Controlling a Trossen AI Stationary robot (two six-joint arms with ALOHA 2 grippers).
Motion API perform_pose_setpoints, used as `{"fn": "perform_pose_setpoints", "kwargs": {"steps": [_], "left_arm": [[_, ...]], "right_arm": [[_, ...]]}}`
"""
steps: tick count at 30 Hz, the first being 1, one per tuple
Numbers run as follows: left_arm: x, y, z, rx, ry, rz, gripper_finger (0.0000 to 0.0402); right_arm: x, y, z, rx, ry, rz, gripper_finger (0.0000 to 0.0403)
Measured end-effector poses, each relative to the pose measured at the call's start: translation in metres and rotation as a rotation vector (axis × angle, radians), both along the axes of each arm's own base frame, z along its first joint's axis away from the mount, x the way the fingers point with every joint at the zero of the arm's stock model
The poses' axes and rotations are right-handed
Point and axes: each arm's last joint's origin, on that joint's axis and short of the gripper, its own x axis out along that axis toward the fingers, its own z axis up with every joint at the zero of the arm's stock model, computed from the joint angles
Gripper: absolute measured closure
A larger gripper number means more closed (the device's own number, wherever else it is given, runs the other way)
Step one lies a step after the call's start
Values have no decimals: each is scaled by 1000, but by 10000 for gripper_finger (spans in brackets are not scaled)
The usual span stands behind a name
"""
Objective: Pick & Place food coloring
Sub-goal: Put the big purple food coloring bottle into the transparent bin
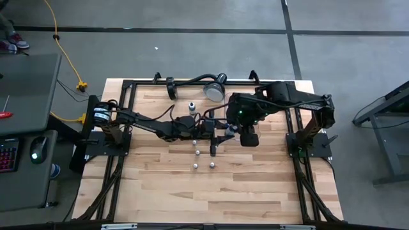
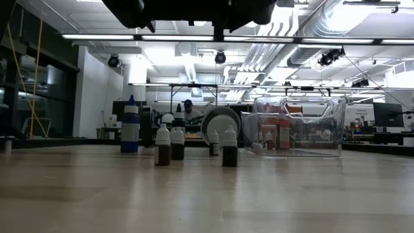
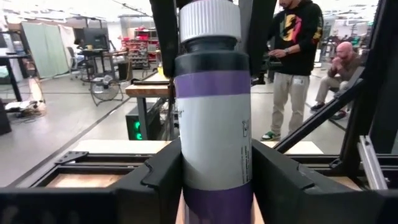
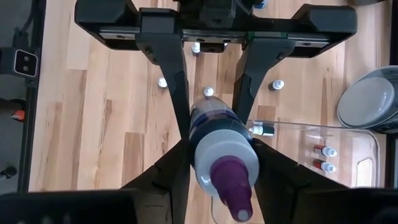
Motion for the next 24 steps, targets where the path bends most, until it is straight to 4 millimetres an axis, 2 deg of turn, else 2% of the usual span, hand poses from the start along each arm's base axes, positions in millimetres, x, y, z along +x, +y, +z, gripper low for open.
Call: {"fn": "perform_pose_setpoints", "kwargs": {"steps": [8, 15, 19, 24], "left_arm": [[0, 0, -3, 2, 16, 0, 159], [0, 2, -11, 5, 104, 91, 126], [-5, 7, -15, 46, 216, 228, 124], [-24, 15, -5, 132, 359, 489, 124]], "right_arm": [[-2, -1, 2, 0, -9, -5, 270], [-2, -1, 2, 8, -7, -2, 271], [-2, -1, 2, 18, -5, -16, 271], [-5, -1, 4, 27, -14, -25, 271]]}}
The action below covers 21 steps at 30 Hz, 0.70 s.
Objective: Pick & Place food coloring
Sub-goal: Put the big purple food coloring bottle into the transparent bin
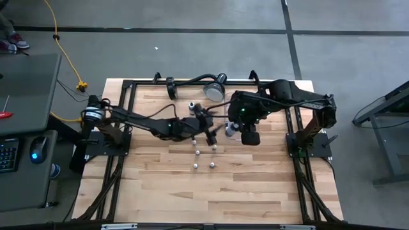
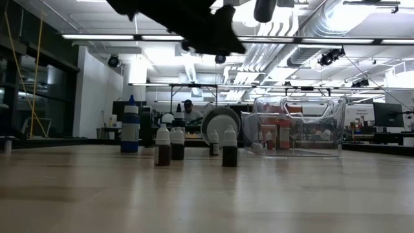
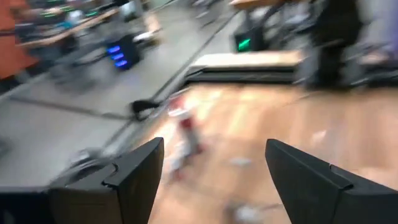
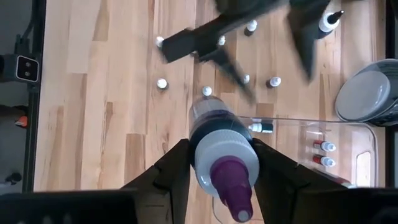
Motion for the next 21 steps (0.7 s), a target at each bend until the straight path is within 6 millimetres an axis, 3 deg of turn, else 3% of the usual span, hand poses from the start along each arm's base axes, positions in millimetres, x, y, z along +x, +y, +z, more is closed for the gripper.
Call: {"fn": "perform_pose_setpoints", "kwargs": {"steps": [6, 12, 16, 21], "left_arm": [[-37, 7, 31, -16, 112, 5, 124], [-83, 30, 56, -143, 90, -8, 124], [-120, 43, 56, -185, 33, 13, 124], [-169, 51, 39, -255, -56, 69, 124]], "right_arm": [[-7, -2, 6, 0, -21, -22, 271], [-14, -6, 11, -1, -41, -57, 271], [-15, -8, 12, -4, -44, -66, 271], [-15, -9, 12, -1, -44, -69, 271]]}}
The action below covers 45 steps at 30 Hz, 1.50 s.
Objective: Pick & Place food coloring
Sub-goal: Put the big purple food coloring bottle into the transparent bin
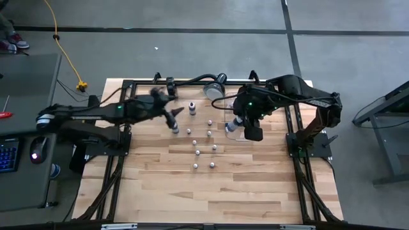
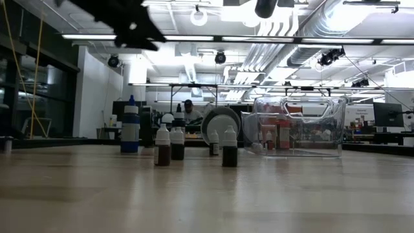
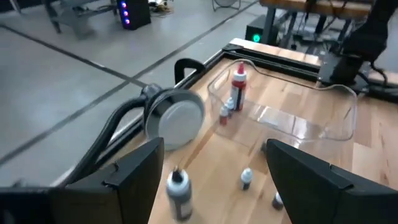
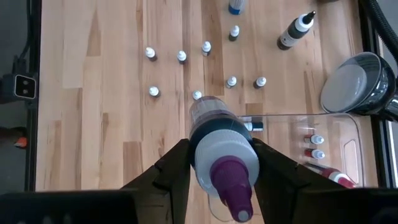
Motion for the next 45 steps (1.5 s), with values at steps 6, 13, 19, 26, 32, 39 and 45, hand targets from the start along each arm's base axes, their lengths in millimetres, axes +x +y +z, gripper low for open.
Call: {"fn": "perform_pose_setpoints", "kwargs": {"steps": [6, 13, 19, 26, 32, 39, 45], "left_arm": [[-46, -7, -16, -66, -118, -39, 124], [-86, -13, -35, -111, -276, -27, 124], [-105, -16, -54, -165, -375, -39, 124], [-113, -17, -79, -222, -426, -32, 124], [-115, -19, -96, -284, -447, -91, 124], [-114, -20, -107, -294, -433, -124, 124], [-114, -19, -118, -286, -362, -59, 124]], "right_arm": [[0, -1, 0, 1, 0, -7, 271], [0, -7, 0, 5, 0, -32, 268], [0, -7, 0, 6, 0, -34, 271], [0, -14, 0, 9, 0, -67, 271], [-1, -25, 0, 11, 0, -108, 271], [-2, -43, 0, 3, 1, -147, 271], [-4, -60, -1, 4, 4, -190, 272]]}}
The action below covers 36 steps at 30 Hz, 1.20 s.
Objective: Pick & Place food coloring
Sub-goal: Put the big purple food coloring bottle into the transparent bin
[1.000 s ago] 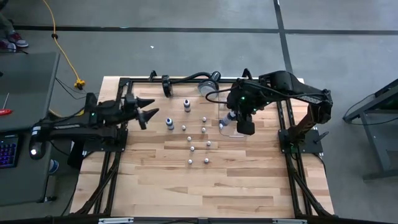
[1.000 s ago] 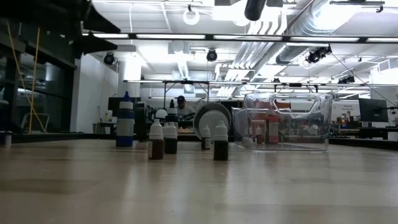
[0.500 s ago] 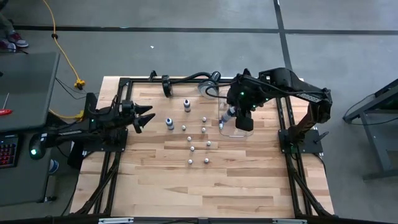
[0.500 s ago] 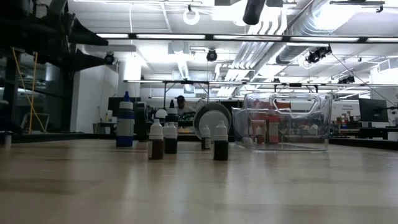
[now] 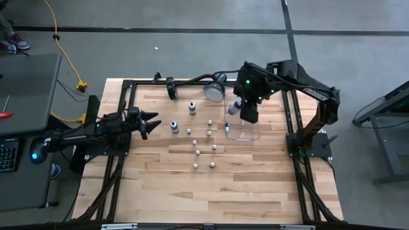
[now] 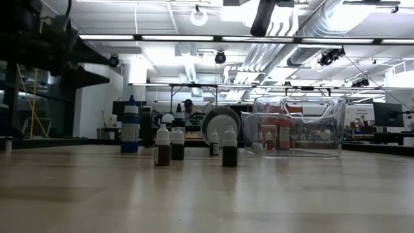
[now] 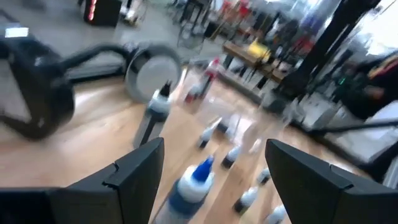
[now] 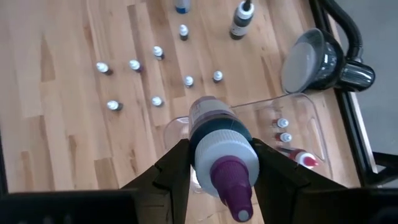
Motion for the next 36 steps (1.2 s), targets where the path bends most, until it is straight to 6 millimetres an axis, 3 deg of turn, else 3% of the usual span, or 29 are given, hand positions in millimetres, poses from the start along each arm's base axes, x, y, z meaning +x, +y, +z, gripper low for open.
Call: {"fn": "perform_pose_setpoints", "kwargs": {"steps": [4, 8, 15, 26, 36], "left_arm": [[0, 0, -3, 0, 41, -12, 124], [-1, -1, -4, 113, 104, -43, 124], [2, -11, 0, 597, 111, -437, 124], [3, -9, -5, 524, 125, -371, 124], [3, -10, -5, 495, 112, -397, 124]], "right_arm": [[-2, -10, 0, 1, 0, -34, 272], [-2, -20, -2, -6, 11, -48, 272], [11, -32, -15, 1, 57, -51, 272], [33, -49, -39, 7, 142, -44, 272], [29, -70, -42, 15, 149, -99, 272]]}}
